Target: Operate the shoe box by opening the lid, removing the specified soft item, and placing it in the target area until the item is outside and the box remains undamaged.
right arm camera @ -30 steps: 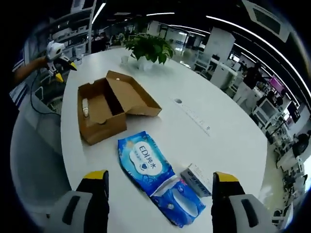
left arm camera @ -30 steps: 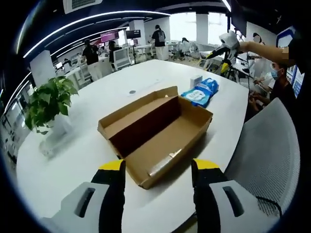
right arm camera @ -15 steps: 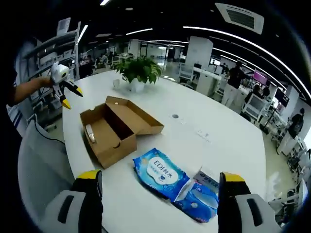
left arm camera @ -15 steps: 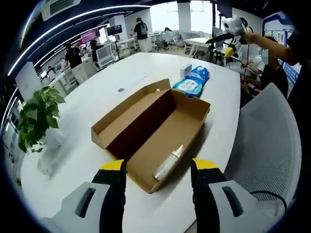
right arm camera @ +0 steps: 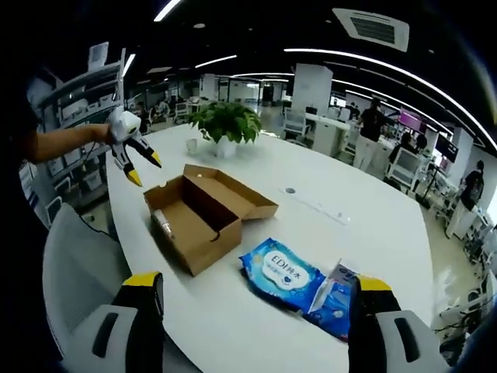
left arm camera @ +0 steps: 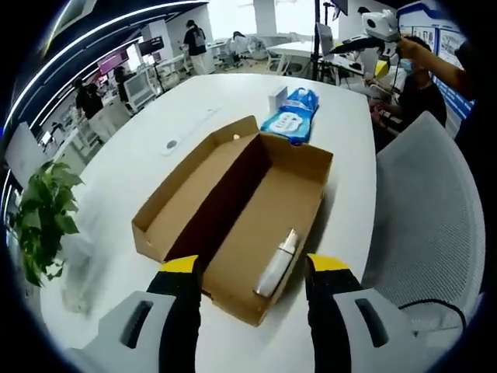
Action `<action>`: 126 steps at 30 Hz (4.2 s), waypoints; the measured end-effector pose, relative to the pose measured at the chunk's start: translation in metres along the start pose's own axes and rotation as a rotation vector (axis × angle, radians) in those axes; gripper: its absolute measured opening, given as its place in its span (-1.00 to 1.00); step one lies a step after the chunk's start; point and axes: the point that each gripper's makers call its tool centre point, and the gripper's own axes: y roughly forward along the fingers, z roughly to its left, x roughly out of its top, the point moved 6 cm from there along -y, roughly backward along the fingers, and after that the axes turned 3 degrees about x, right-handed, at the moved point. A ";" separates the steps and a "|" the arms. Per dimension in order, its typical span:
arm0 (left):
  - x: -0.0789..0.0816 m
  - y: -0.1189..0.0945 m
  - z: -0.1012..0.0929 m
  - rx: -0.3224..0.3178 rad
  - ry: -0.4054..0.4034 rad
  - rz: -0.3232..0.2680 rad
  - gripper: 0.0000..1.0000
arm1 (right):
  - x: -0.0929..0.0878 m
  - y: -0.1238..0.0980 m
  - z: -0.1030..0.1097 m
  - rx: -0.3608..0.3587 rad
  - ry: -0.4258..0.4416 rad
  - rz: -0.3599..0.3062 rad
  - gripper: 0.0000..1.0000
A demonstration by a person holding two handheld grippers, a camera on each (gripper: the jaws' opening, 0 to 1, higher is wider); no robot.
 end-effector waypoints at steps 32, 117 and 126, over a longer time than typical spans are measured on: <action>0.007 0.072 0.009 -0.232 0.242 0.177 -0.04 | -0.032 -0.014 0.074 -0.023 0.099 -0.030 0.99; -0.050 0.137 -0.020 -0.325 0.402 0.299 -0.56 | -0.052 -0.005 0.069 -0.081 0.191 0.015 0.91; -0.040 0.133 -0.021 -0.307 0.443 0.251 -0.61 | -0.052 -0.004 0.071 -0.077 0.202 0.005 0.89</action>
